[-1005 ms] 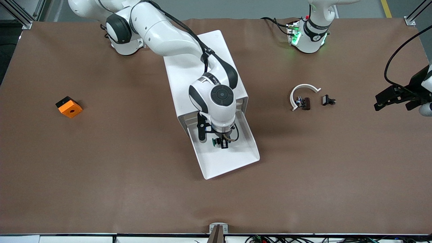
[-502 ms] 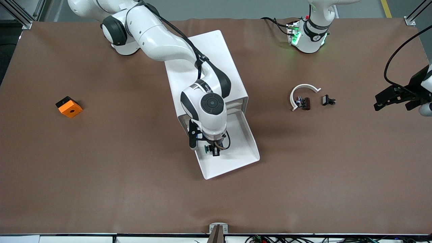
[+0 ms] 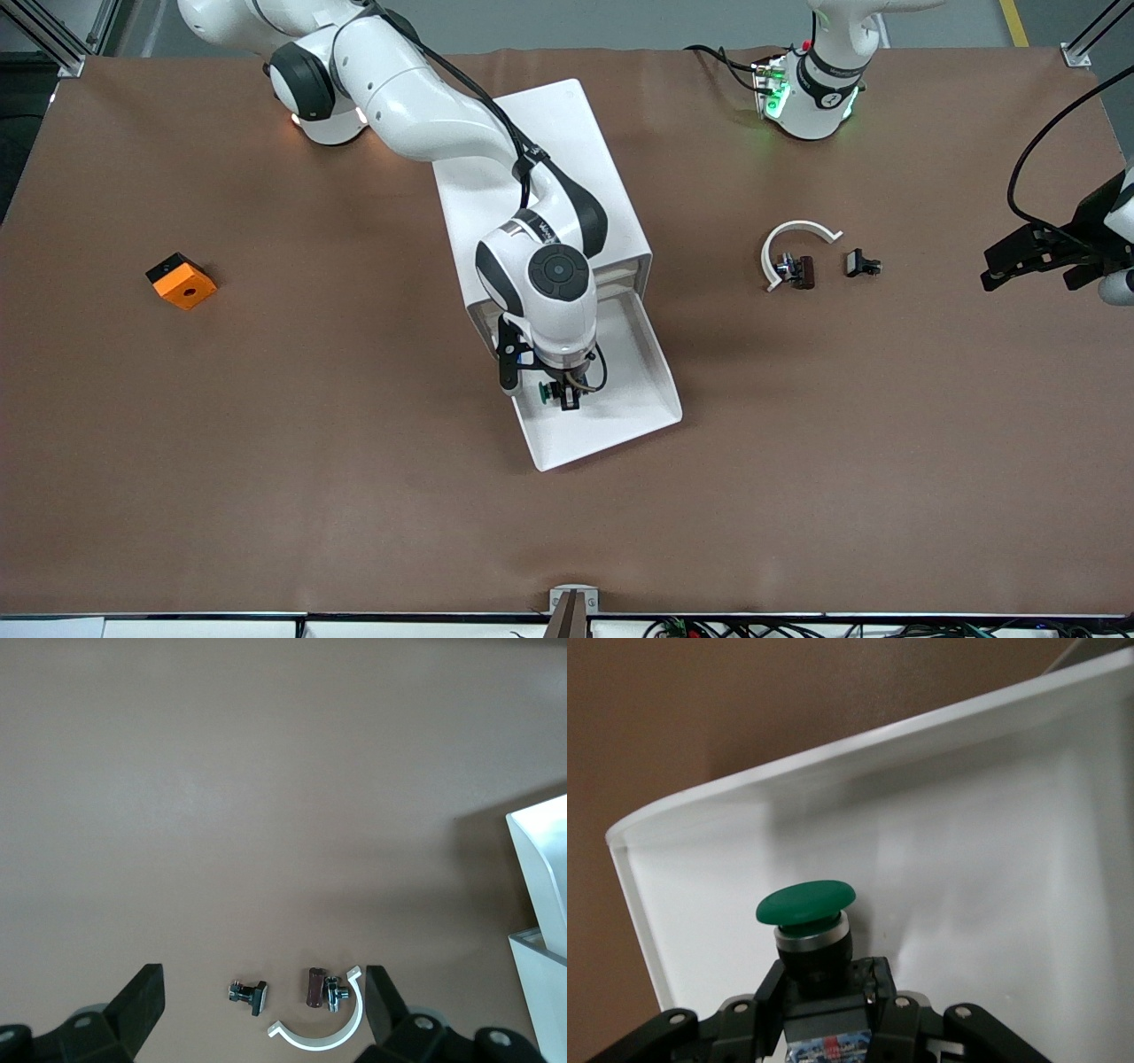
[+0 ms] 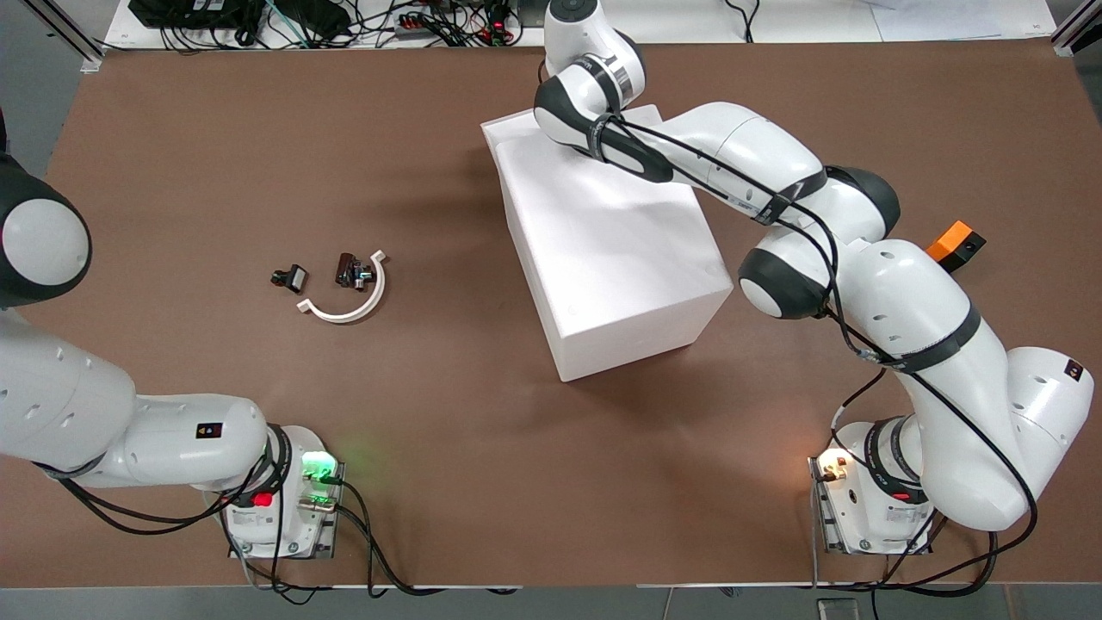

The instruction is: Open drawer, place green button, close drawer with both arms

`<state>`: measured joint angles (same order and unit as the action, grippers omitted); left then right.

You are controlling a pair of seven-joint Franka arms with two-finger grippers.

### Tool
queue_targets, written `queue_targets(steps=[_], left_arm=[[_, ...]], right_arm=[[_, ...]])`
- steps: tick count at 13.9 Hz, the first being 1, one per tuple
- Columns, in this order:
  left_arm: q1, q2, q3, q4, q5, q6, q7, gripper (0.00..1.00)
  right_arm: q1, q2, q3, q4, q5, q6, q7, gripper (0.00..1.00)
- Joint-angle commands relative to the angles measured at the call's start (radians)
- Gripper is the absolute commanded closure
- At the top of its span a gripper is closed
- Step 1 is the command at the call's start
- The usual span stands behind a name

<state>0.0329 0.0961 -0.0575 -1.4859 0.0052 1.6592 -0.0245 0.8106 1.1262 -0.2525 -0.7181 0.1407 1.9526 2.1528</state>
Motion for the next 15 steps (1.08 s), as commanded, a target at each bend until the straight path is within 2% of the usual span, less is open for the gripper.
queue_targets(steps=[1, 10, 11, 12, 13, 14, 15], left_arm=[[-0.002, 0.001, 0.002, 0.01, -0.011, -0.013, -0.006, 0.0], [-0.001, 0.001, 0.001, 0.012, -0.011, -0.013, -0.006, 0.0], [-0.001, 0.001, 0.002, 0.01, -0.011, -0.013, -0.006, 0.0], [-0.001, 0.001, 0.001, 0.01, -0.013, -0.013, -0.006, 0.0], [-0.002, 0.001, 0.002, 0.012, -0.011, -0.013, -0.006, 0.0], [-0.002, 0.001, 0.001, 0.012, -0.011, -0.013, -0.006, 0.0], [-0.002, 0.001, 0.002, 0.012, -0.011, -0.013, -0.006, 0.0]], right_arm=[[0.002, 0.032, 0.006, 0.045, -0.015, 0.003, -0.005, 1.0], [0.012, 0.04, 0.025, 0.039, -0.013, 0.002, -0.002, 1.0], [0.004, 0.038, 0.039, 0.039, -0.012, 0.002, -0.002, 0.8], [0.002, 0.038, 0.047, 0.039, -0.012, 0.002, -0.001, 0.67], [0.001, 0.038, 0.051, 0.039, -0.012, 0.005, -0.001, 0.14], [0.008, 0.038, 0.052, 0.039, -0.013, 0.006, -0.001, 0.0], [0.009, 0.038, 0.052, 0.039, -0.013, 0.005, -0.001, 0.0]])
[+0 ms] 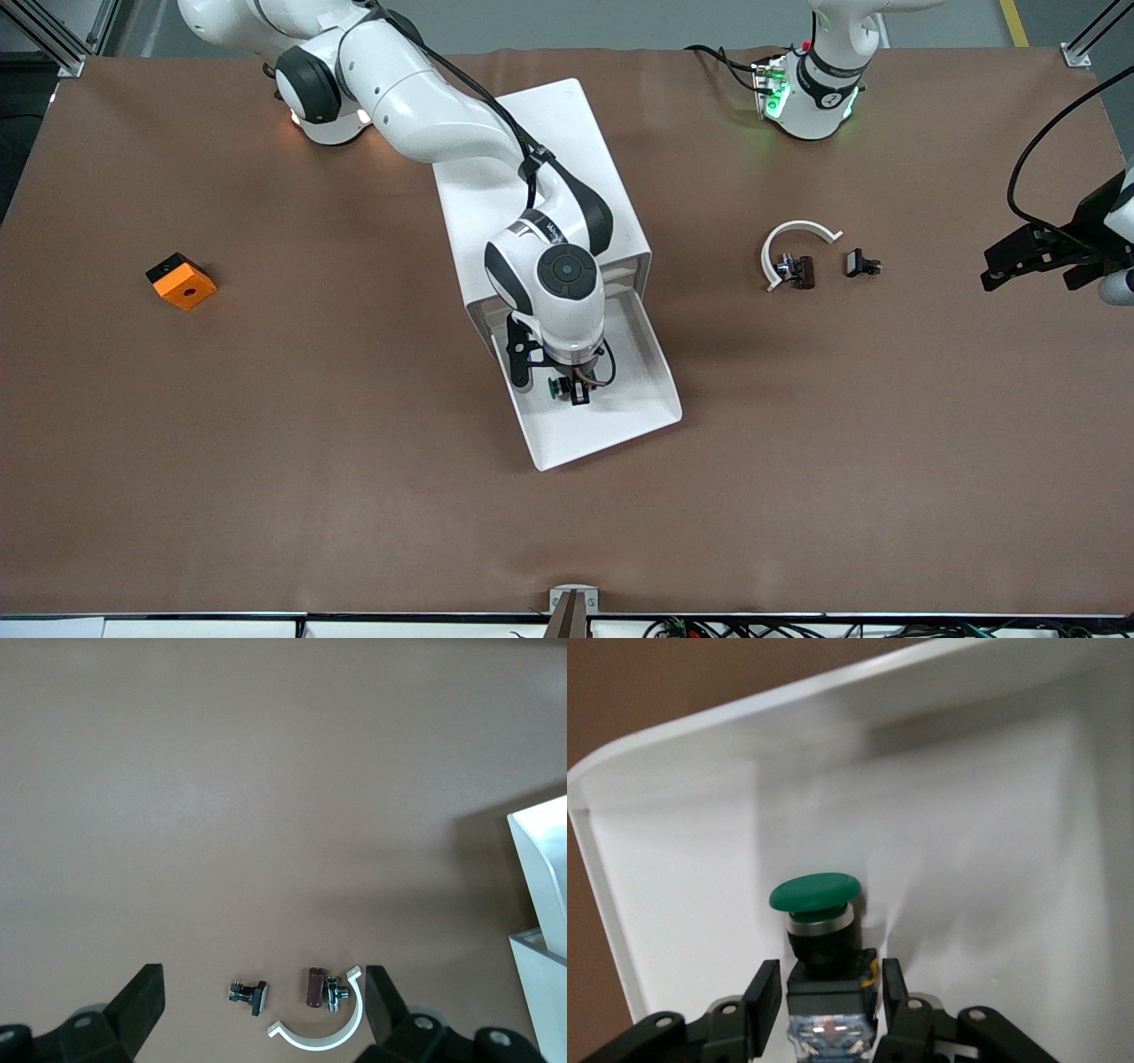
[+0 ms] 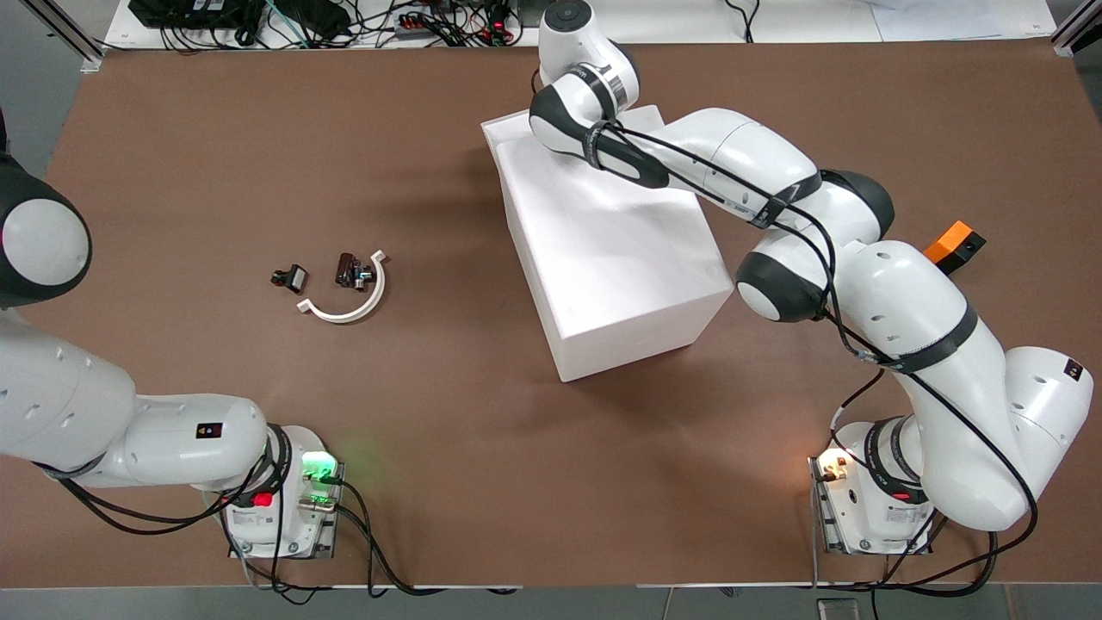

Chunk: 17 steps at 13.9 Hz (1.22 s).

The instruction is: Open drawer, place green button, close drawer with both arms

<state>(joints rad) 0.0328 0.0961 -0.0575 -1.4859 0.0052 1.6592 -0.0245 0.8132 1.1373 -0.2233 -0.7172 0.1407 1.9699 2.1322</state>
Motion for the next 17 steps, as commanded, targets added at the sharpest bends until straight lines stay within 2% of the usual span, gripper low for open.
queue_targets(steps=[1, 4, 7, 10, 15, 17], left_arm=[[-0.002, 0.001, 0.001, 0.01, -0.013, -0.013, -0.006, 0.0], [-0.002, 0.001, 0.002, 0.01, -0.013, -0.013, -0.006, 0.0], [0.001, -0.001, 0.001, 0.012, -0.016, -0.013, -0.006, 0.0], [-0.004, 0.002, -0.001, 0.01, -0.014, -0.012, -0.003, 0.0], [-0.01, 0.069, -0.002, 0.01, -0.042, 0.043, -0.005, 0.0], [-0.011, 0.103, -0.005, 0.01, -0.069, 0.085, -0.003, 0.0]], right_arm=[[0.004, 0.027, 0.022, 0.038, -0.012, -0.016, 0.02, 0.0], [-0.002, 0.016, 0.027, 0.039, -0.01, -0.025, 0.018, 0.0], [-0.038, -0.026, 0.061, 0.045, -0.007, -0.054, 0.017, 0.0], [-0.08, -0.068, 0.093, 0.051, -0.007, -0.136, -0.01, 0.0], [-0.164, -0.164, 0.16, 0.051, -0.004, -0.186, -0.099, 0.0], [-0.21, -0.211, 0.188, 0.053, -0.004, -0.236, -0.211, 0.0]])
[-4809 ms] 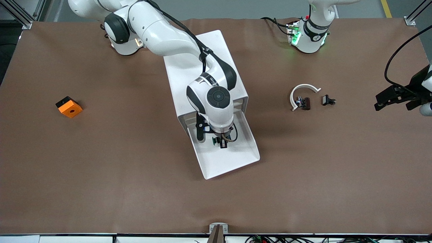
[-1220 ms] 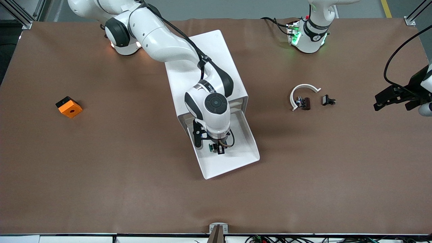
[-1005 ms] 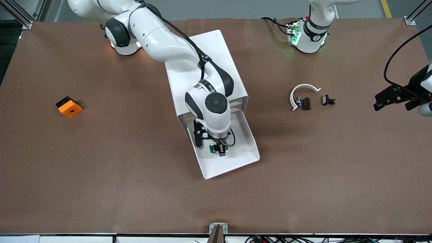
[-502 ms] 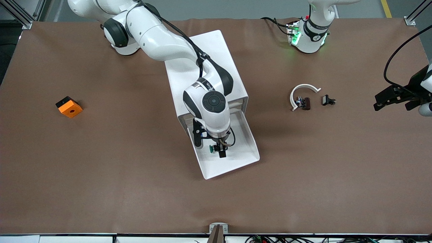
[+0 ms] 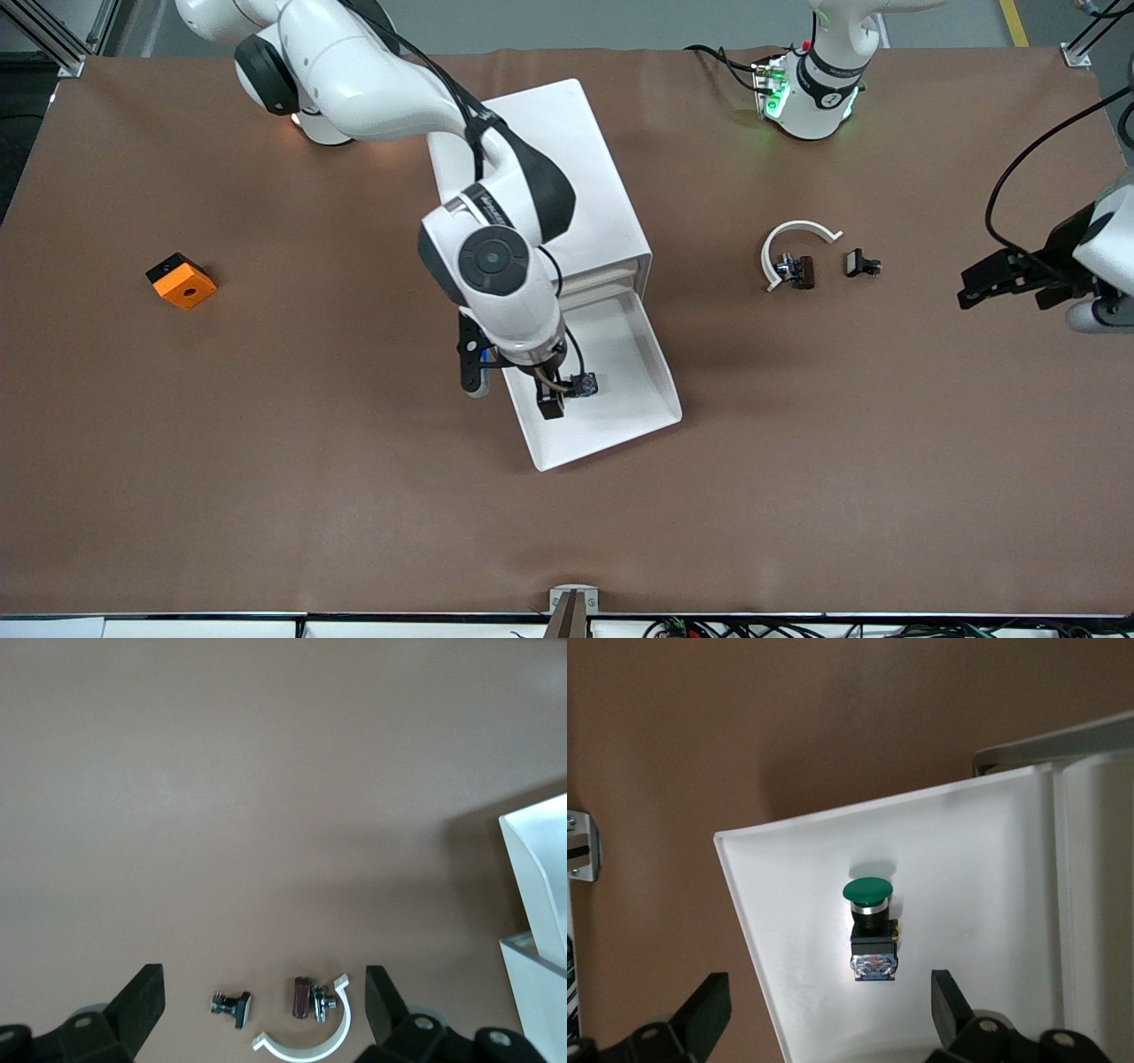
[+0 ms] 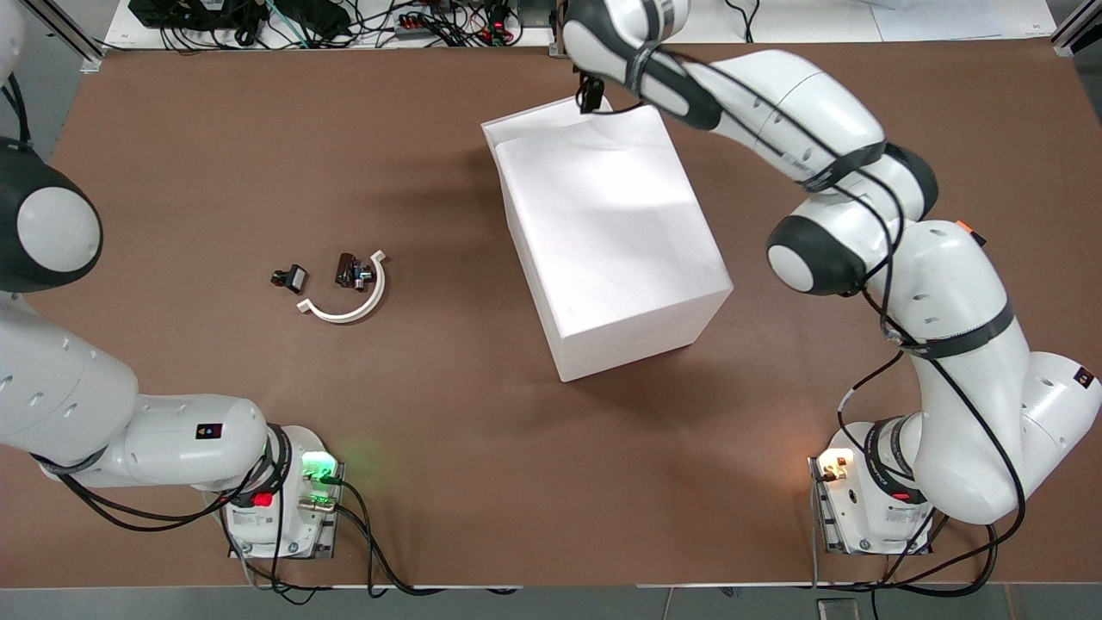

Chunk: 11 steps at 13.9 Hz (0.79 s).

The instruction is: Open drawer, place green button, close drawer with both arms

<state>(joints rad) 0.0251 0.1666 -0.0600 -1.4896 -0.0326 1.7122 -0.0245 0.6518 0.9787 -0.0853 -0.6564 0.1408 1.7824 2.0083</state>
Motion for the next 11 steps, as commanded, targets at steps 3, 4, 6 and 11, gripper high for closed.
queue_targets(steps=[3, 4, 6, 11], left_arm=[[-0.028, 0.091, -0.003, 0.014, -0.107, 0.116, -0.006, 0.0], [-0.045, 0.114, -0.003, 0.012, -0.118, 0.154, -0.008, 0.0], [-0.082, 0.171, -0.003, 0.012, -0.121, 0.235, -0.015, 0.0], [-0.191, 0.333, -0.001, 0.014, -0.116, 0.446, -0.233, 0.0]], right_arm=[[-0.087, -0.093, 0.058, -0.008, -0.001, -0.124, -0.262, 0.0], [-0.113, -0.107, 0.085, -0.008, -0.003, -0.159, -0.348, 0.0], [-0.144, -0.133, 0.096, -0.009, -0.004, -0.239, -0.577, 0.0], [-0.234, -0.224, 0.084, -0.017, -0.018, -0.564, -1.073, 0.0]])
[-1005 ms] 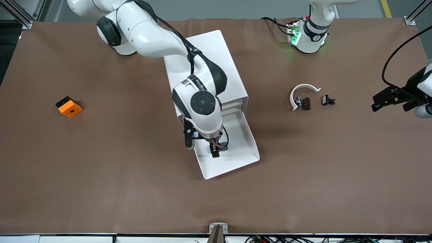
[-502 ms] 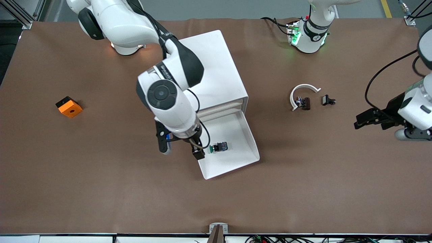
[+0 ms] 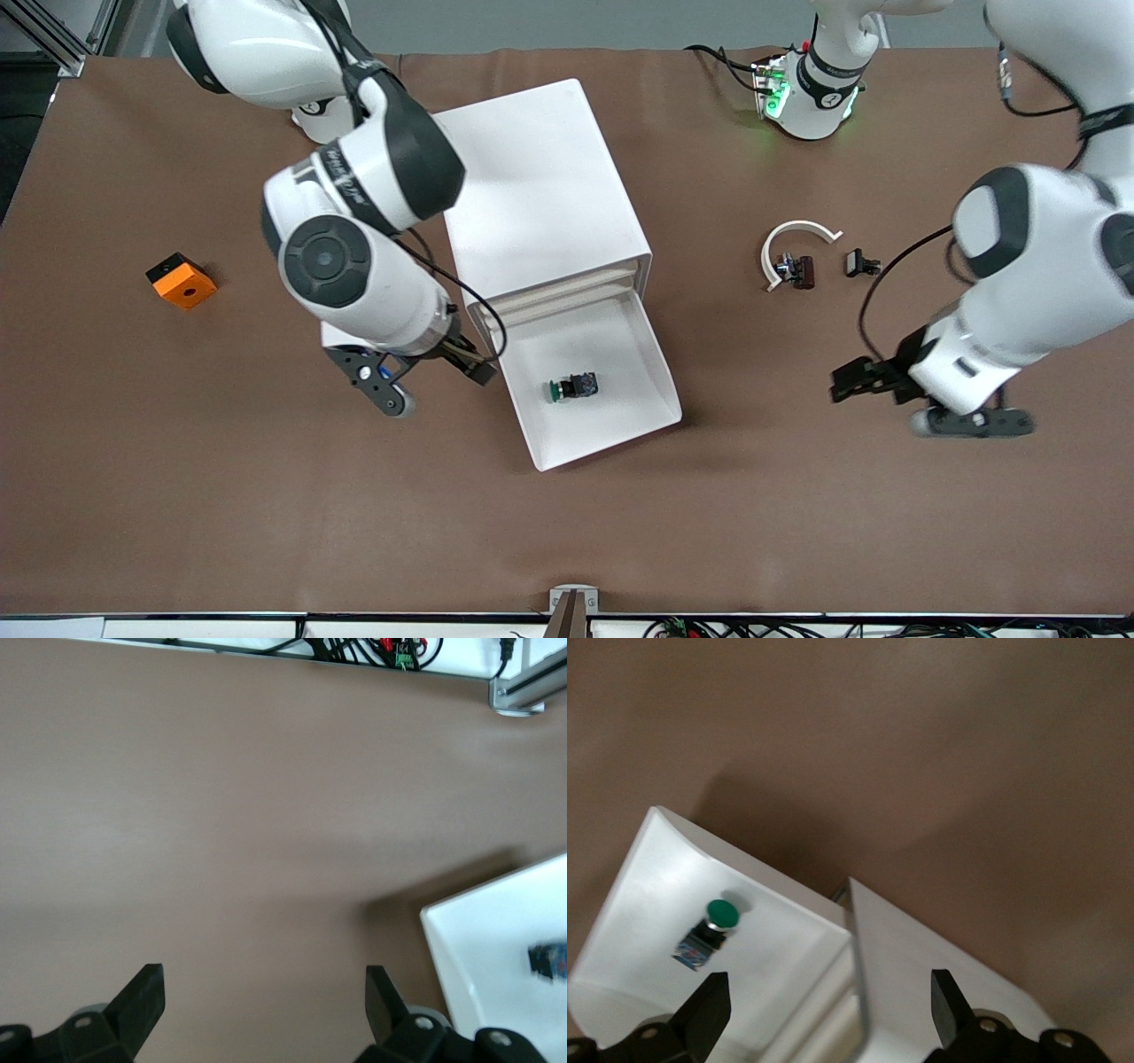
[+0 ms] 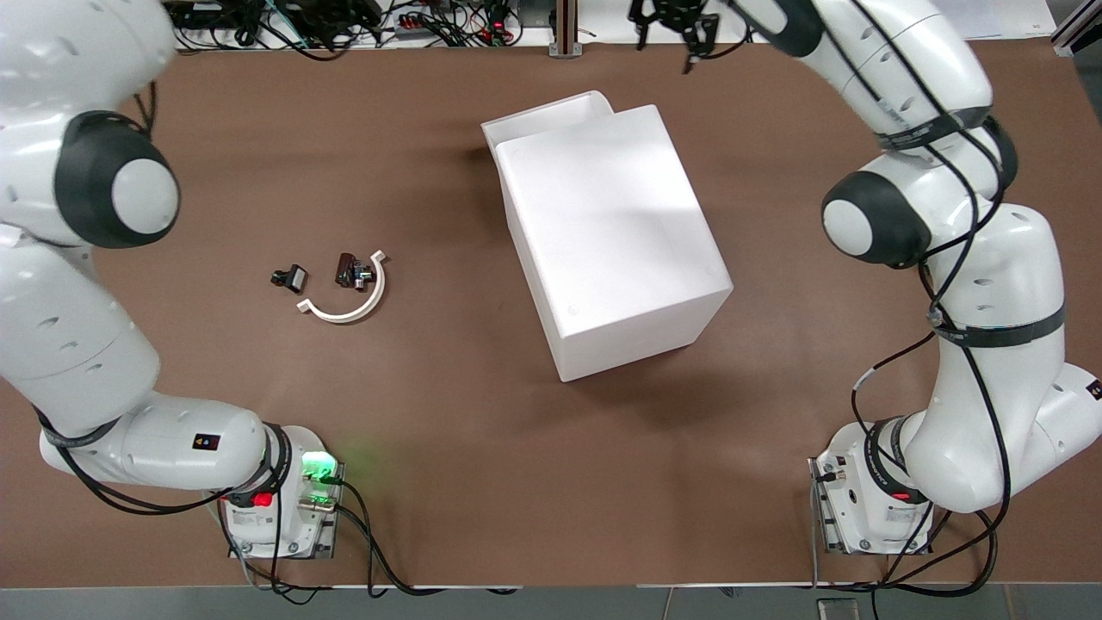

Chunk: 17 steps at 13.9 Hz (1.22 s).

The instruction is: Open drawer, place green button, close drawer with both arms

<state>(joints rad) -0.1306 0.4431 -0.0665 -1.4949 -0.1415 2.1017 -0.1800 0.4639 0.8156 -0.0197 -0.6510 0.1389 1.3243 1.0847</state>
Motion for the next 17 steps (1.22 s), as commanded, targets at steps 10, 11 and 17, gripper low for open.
queue_targets(steps=[10, 11, 17], left_arm=[[-0.152, 0.276, 0.005, 0.048, -0.009, 0.363, -0.367, 0.0], [-0.165, 0.298, 0.005, 0.064, -0.007, 0.379, -0.393, 0.0], [-0.24, 0.391, 0.005, 0.08, -0.007, 0.524, -0.473, 0.73]], right_arm=[[-0.298, -0.248, 0.012, -0.102, -0.231, -0.336, -0.977, 0.0], [-0.335, -0.265, 0.012, -0.125, -0.231, -0.336, -1.034, 0.0], [-0.433, -0.293, 0.01, -0.168, -0.235, -0.341, -1.106, 0.0]])
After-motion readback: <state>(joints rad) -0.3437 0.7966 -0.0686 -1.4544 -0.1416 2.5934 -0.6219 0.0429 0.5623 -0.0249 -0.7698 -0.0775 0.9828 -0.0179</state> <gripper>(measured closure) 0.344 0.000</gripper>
